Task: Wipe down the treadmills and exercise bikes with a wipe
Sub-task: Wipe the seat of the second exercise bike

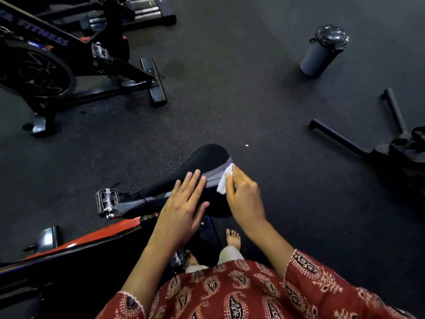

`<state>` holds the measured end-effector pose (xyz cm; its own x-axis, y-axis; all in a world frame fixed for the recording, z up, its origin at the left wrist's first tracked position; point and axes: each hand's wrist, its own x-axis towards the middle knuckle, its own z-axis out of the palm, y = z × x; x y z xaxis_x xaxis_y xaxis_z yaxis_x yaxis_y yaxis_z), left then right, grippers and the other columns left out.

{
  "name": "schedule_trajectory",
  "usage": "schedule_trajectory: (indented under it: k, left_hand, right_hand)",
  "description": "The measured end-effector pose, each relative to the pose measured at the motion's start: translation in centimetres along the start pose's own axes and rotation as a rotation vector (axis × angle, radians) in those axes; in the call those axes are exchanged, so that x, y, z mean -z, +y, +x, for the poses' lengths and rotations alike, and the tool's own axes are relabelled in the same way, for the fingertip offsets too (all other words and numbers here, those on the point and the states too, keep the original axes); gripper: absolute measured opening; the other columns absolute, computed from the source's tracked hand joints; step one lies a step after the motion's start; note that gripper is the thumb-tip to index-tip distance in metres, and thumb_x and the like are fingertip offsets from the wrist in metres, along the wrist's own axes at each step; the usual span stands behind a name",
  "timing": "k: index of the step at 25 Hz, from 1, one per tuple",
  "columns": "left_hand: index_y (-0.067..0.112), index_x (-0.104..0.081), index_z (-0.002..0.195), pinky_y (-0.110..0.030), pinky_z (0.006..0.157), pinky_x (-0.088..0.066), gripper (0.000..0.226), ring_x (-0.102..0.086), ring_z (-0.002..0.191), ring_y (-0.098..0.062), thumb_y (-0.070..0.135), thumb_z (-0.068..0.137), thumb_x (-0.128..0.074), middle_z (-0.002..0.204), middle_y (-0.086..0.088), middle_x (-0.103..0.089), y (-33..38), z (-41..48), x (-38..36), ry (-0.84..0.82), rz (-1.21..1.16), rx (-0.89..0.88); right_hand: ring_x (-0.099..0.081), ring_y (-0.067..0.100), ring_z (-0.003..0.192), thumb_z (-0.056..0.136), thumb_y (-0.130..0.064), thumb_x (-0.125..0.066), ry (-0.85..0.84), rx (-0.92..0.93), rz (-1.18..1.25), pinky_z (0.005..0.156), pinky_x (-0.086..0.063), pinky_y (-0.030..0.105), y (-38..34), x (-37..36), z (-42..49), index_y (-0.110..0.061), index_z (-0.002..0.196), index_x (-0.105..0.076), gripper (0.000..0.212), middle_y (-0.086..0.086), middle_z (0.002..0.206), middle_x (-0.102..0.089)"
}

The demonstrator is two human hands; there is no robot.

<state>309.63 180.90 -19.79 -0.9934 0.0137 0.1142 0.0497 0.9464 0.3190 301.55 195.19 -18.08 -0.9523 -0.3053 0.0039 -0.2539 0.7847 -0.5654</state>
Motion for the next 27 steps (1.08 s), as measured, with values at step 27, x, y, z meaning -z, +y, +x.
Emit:
schedule_trajectory:
  k: [27]
  left_hand:
    - [-0.005, -0.053, 0.13, -0.04, 0.112, -0.027, 0.043, -0.045, 0.13, -0.03, 0.016, 0.093, -0.044, 0.138, -0.018, -0.05, -5.5, -6.9, 1.3, 0.243, 0.151, -0.106]
  right_hand:
    - [0.003, 0.019, 0.148, 0.096, -0.007, -0.028, 0.329, 0.691, -0.632, 0.117, 0.012, 0.045, -0.4, -10.4, -7.1, -0.008, 0.153, -0.001, 0.063, 0.008, 0.16, 0.01]
